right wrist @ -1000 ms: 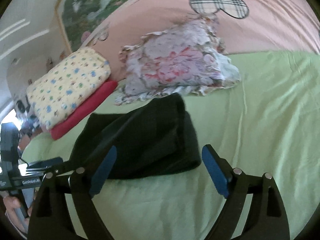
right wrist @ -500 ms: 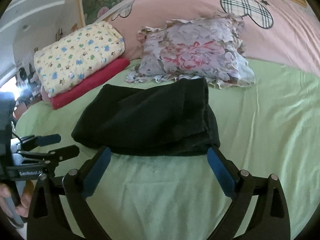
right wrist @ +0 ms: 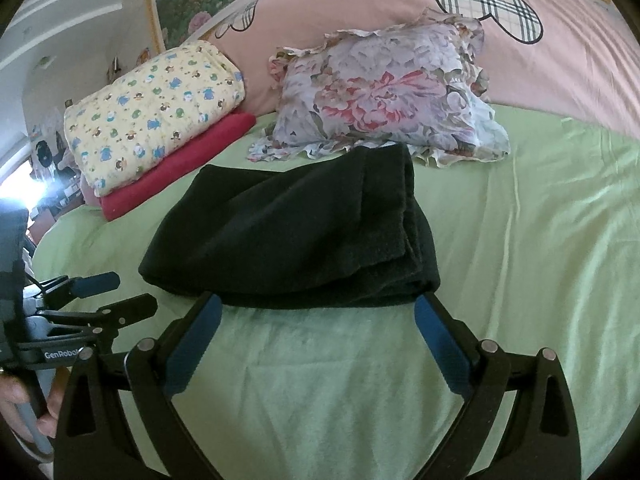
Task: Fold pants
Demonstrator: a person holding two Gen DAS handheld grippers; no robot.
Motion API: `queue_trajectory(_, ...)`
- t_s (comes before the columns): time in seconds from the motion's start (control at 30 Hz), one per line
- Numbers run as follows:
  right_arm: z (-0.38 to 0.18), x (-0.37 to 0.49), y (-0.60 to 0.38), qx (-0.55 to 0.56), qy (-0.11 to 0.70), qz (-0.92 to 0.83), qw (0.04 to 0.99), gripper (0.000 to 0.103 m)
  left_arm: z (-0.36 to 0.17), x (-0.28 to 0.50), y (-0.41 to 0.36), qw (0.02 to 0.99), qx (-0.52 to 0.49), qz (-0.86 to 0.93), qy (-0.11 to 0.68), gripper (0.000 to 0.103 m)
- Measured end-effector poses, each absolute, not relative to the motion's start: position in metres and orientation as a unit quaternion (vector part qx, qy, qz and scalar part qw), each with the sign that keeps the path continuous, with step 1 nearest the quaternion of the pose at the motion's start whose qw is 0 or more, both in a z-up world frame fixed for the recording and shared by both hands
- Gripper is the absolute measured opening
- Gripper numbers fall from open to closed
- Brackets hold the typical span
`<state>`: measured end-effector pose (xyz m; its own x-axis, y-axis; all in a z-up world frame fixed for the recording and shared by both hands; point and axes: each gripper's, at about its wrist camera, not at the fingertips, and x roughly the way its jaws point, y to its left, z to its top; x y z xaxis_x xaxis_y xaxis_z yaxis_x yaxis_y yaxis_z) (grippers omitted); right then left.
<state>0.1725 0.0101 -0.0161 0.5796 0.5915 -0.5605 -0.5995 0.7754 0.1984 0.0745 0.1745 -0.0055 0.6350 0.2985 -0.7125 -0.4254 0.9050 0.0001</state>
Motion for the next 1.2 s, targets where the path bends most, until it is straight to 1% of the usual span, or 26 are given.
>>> queue_trajectory(1.2,-0.0172,0.1731,0.0106,-0.006,0.314,0.335,0.888,0.098,-0.0111,0.0796,0.1733,0.899,-0.088,0.194,0.382,0.083)
